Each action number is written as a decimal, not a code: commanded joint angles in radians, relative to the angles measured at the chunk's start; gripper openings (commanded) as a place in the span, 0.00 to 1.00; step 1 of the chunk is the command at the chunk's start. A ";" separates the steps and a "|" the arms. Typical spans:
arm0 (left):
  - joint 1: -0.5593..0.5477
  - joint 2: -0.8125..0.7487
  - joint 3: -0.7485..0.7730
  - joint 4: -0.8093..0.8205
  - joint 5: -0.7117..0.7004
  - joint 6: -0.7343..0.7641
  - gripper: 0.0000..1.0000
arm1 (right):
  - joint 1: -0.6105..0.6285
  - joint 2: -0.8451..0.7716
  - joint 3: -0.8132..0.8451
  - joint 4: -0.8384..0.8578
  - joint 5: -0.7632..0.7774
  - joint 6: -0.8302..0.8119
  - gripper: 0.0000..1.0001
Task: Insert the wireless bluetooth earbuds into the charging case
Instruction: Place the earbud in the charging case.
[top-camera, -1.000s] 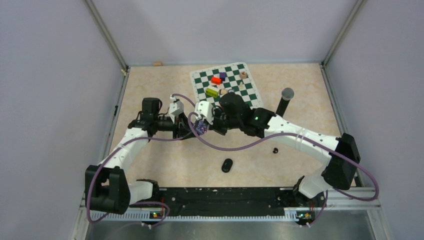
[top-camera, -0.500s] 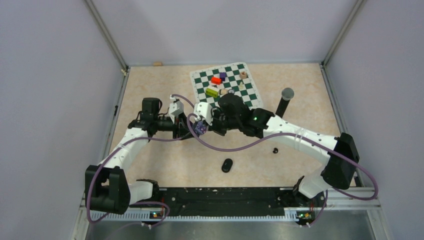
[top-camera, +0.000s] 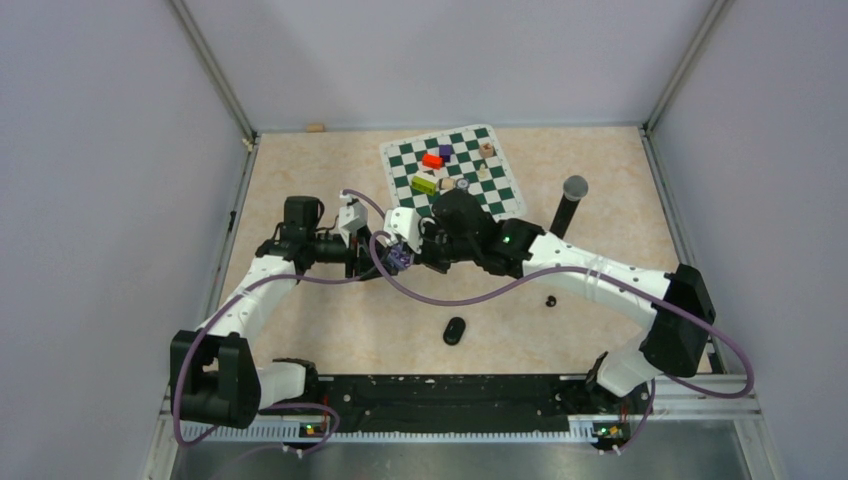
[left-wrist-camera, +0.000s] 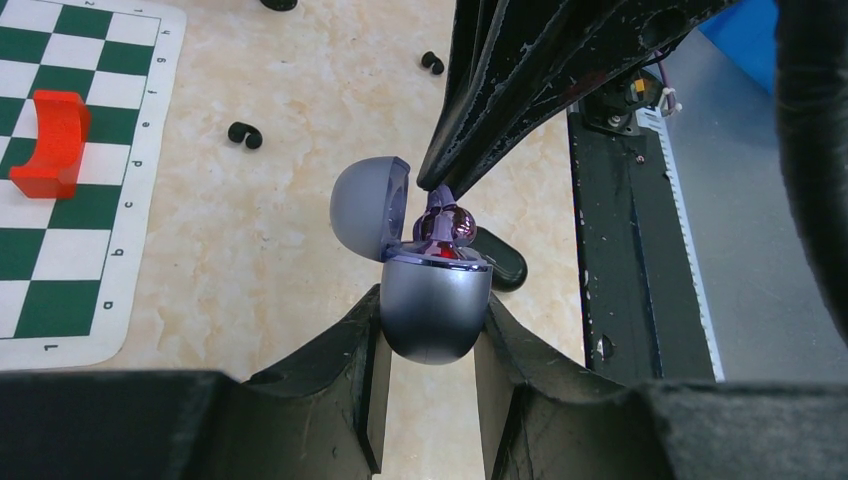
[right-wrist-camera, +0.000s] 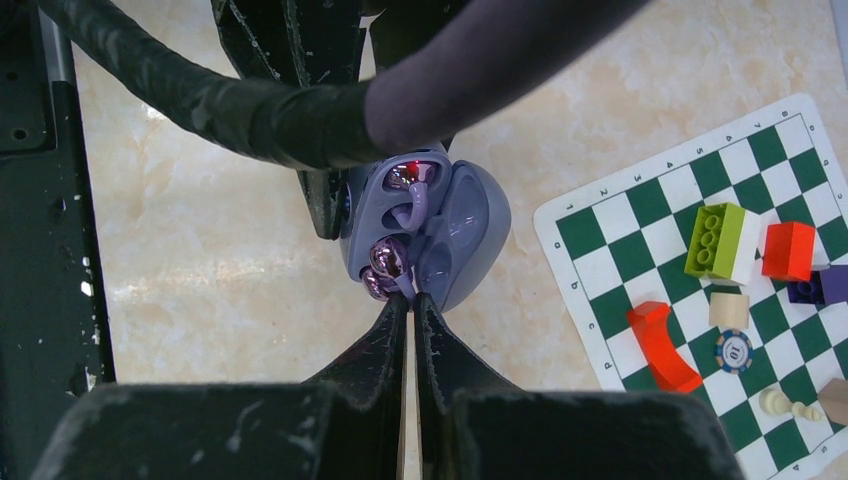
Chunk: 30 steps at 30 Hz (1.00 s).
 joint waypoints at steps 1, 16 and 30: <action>-0.007 -0.006 0.026 0.027 0.051 0.025 0.00 | 0.030 0.024 0.020 0.010 -0.014 0.008 0.00; -0.007 -0.007 0.027 0.028 0.051 0.024 0.00 | 0.054 0.039 0.025 0.007 0.015 -0.001 0.00; -0.007 0.000 0.028 0.027 0.047 0.022 0.00 | 0.056 0.032 0.045 -0.003 0.007 0.027 0.00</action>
